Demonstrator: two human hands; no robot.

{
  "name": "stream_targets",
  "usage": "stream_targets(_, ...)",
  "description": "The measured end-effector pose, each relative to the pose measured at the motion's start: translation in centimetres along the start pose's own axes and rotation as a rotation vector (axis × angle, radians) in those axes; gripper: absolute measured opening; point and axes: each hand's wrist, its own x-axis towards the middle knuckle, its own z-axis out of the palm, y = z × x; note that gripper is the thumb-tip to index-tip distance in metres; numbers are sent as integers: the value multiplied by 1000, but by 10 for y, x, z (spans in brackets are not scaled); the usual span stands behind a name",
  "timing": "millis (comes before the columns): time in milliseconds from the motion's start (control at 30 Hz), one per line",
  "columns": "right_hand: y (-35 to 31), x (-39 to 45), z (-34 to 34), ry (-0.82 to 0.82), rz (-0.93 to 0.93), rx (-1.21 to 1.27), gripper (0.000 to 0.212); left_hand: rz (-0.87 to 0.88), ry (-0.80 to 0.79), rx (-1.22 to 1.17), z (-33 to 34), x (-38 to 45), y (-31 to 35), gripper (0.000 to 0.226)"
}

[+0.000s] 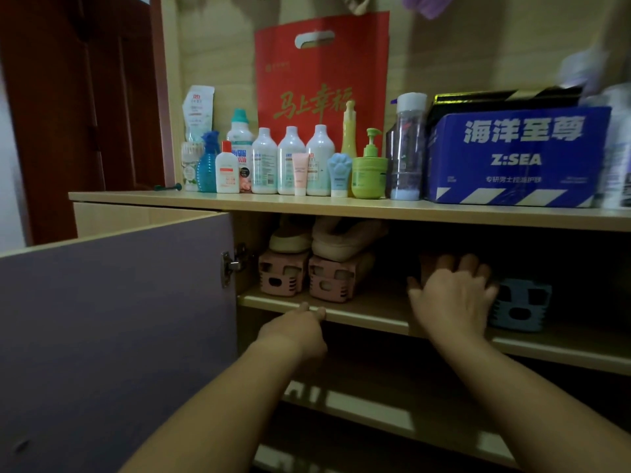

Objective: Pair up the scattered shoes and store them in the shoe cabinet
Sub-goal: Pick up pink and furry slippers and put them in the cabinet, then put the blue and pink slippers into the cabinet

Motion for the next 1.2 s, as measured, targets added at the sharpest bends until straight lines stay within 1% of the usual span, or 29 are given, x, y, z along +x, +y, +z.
stream_targets(67, 5, 1, 1, 24, 68, 24, 63, -12, 7, -3, 3, 2, -2, 76)
stream_targets(133, 11, -2, 0, 8, 124, 80, 71, -15, 4, -11, 6, 4, -5, 78)
stream_targets(200, 14, -7, -3, -18, 161, 151, 72, -29, -20, -18, 7, 5, -8, 83)
stream_targets(300, 20, -19, -21, -109, 231, 263, 76, -89, -143, -78, 6, -5, -1, 85)
stream_targets(333, 22, -23, -30, -144, 247, 311, 78, -104, -158, -119, 8, -13, 2, 82)
stream_targets(367, 24, -26, -40, -178, 261, 356, 79, -106, -141, -166, 10, -26, 5, 79)
stream_targets(433, 32, -40, -67, -223, 273, 437, 78, -79, -22, -320, 15, -64, 15, 71)
stream_targets(500, 42, -71, -86, -230, 250, 515, 71, -62, 105, -653, 31, -110, 27, 52)
stream_targets(533, 46, -91, -95, -222, 222, 553, 62, -92, 122, -869, 38, -134, 35, 38)
stream_targets(567, 52, -124, -104, -225, 203, 594, 52, -151, 101, -1063, 48, -167, 42, 28)
stream_targets(600, 56, -149, -110, -220, 178, 641, 46, -183, 105, -1220, 57, -187, 48, 22)
stream_targets(633, 60, -188, -114, -248, 154, 675, 43, -221, 113, -1335, 75, -216, 49, 20)
stream_targets(700, 65, -251, -114, -315, 103, 709, 44, -250, 161, -1480, 106, -257, 46, 21)
stream_targets(767, 65, -320, -107, -483, 74, 656, 45, -341, 191, -1562, 147, -299, 31, 23)
stream_targets(833, 64, -386, -94, -664, 43, 558, 45, -482, 178, -1577, 192, -335, 12, 26)
stream_targets(900, 67, -446, -81, -841, 7, 429, 48, -641, 95, -1617, 238, -366, -6, 24)
stream_targets(967, 73, -505, -71, -1016, -61, 326, 43, -763, 4, -1575, 287, -395, -23, 23)
stream_targets(1000, 77, -531, -68, -1092, -86, 299, 40, -781, -33, -1507, 306, -408, -30, 26)
stream_targets(1100, 93, -607, -74, -1306, -116, 224, 47, -816, -165, -1216, 355, -445, -50, 22)
stream_targets(1134, 99, -625, -74, -1369, -136, 243, 45, -832, -205, -1115, 364, -452, -56, 25)
stream_targets(1200, 107, -644, -74, -1539, -116, 349, 29, -897, -246, -994, 380, -458, -73, 28)
